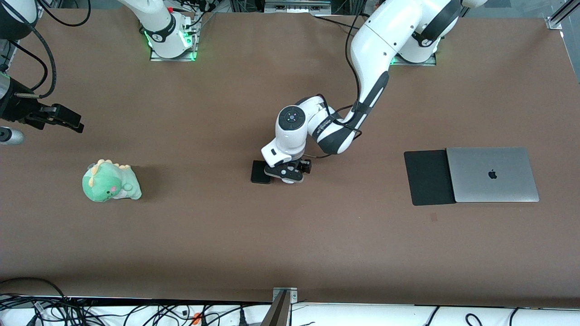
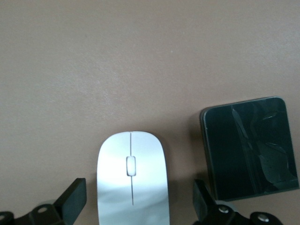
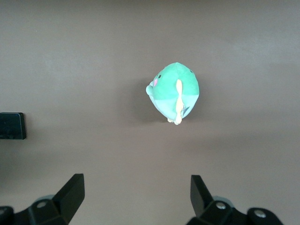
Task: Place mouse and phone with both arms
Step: 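Close the left gripper on the white mouse and lift it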
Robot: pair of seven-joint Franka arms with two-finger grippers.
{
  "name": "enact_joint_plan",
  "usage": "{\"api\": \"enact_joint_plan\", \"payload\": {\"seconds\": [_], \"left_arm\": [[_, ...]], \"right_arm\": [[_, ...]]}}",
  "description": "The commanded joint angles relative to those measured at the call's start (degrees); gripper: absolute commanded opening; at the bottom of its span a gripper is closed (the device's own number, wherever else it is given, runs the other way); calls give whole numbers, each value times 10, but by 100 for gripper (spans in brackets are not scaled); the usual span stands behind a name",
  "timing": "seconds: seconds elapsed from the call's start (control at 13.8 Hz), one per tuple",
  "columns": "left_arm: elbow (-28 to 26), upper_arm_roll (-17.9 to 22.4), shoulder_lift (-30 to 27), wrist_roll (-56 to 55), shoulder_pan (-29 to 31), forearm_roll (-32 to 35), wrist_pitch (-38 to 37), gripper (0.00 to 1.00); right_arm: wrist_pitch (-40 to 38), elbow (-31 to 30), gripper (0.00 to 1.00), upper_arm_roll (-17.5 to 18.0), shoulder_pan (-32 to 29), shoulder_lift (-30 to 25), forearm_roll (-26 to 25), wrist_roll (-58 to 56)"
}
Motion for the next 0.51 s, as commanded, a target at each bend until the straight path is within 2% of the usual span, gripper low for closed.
{"api": "enact_joint_plan", "payload": {"seconds": [0.0,0.07,0.22,0.29,0.36,0.43], "left_arm": [[19,7,14,-12,-11,17,-1,95],[18,7,15,-12,-13,20,-1,85],[19,7,21,-11,-13,34,-1,81],[19,8,21,-12,-13,37,-1,59],[19,7,21,-13,-13,37,-1,31],[19,7,20,-14,-13,36,-1,17]], "right_arm": [[0,5,100,0,1,0,2,5],[0,5,100,-1,1,0,2,5],[0,5,100,0,1,0,2,5],[-1,5,100,0,1,0,2,5],[-1,5,100,0,1,0,2,5],[0,5,100,0,1,0,2,5]]}}
